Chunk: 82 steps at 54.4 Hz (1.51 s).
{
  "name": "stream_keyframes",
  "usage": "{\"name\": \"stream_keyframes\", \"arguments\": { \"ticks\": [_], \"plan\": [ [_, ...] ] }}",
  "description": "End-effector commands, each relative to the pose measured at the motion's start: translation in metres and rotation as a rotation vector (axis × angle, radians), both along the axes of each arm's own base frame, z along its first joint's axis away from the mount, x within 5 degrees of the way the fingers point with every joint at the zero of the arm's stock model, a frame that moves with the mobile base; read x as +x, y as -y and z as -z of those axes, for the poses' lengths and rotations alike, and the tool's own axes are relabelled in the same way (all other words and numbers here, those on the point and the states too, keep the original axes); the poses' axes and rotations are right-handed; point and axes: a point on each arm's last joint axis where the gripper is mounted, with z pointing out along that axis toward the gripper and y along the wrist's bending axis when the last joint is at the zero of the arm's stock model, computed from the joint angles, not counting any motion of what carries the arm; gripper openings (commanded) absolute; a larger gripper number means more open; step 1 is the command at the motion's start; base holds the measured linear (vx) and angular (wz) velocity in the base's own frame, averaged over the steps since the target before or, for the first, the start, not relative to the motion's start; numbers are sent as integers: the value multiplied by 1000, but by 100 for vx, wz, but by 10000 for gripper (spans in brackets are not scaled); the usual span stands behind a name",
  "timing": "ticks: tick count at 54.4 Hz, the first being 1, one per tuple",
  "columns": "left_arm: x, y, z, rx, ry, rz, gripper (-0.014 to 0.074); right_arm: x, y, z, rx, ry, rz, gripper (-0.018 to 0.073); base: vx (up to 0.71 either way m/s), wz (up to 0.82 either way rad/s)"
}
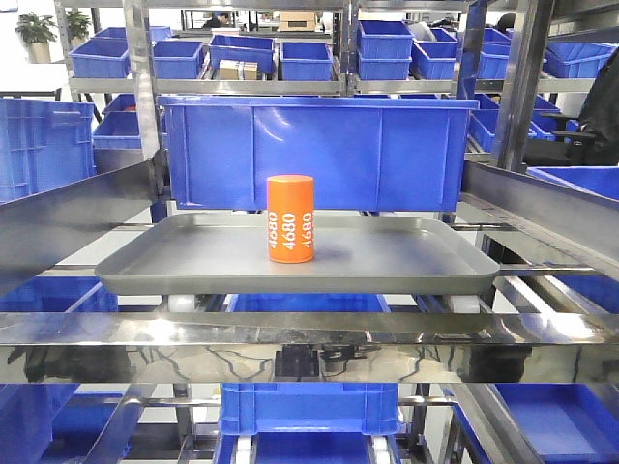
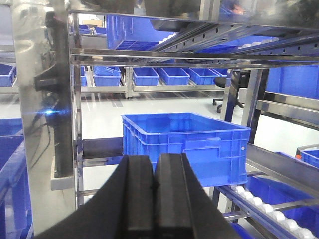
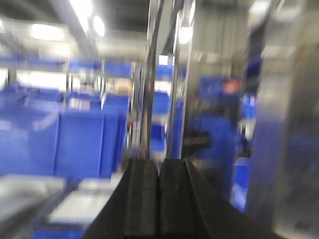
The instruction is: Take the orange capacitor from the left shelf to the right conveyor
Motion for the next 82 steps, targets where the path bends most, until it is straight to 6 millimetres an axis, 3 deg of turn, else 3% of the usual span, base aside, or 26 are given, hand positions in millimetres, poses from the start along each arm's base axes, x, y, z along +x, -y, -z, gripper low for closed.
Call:
{"name": "stream_keyframes", "arguments": {
  "ticks": [1,9,15,30,36,46,56,60,69,75,82],
  "plan": [
    [-2,0,-18,-37,111,5,-6,-3,0,-19,-20,117,6,-6,0,0],
    [-2,0,-18,-37,111,5,-6,-12,-1,-23,-22,147,6,48,0,0],
    [-2,0,-18,-37,111,5,-6,-19,-1,-26,-24,168,6,150,0,0],
    [-2,0,-18,-37,111,5,-6,-35,-3,-31,-25,222,6,608,0,0],
    [-2,0,-18,-37,111,5,-6,-37,-3,-37,-25,286,7,732,0,0],
    [-2,0,-18,-37,111,5,-6,-37,-3,-36,170,261,-56,714,0,0],
    [-2,0,-18,-37,111,5,-6,-9,-22,-44,106,108,-199,659,0,0],
    [-2,0,-18,-37,111,5,-6,7,-40,-53,74,67,-302,636,0,0],
    [-2,0,-18,-37,111,5,-6,50,-100,-66,-12,-4,-537,608,0,0],
    [-2,0,-18,-37,111,5,-6,79,-142,-65,-11,-72,-640,606,0,0],
    [-2,0,-18,-37,111,5,-6,109,-172,-59,26,-132,-679,603,0,0]
  ]
}}
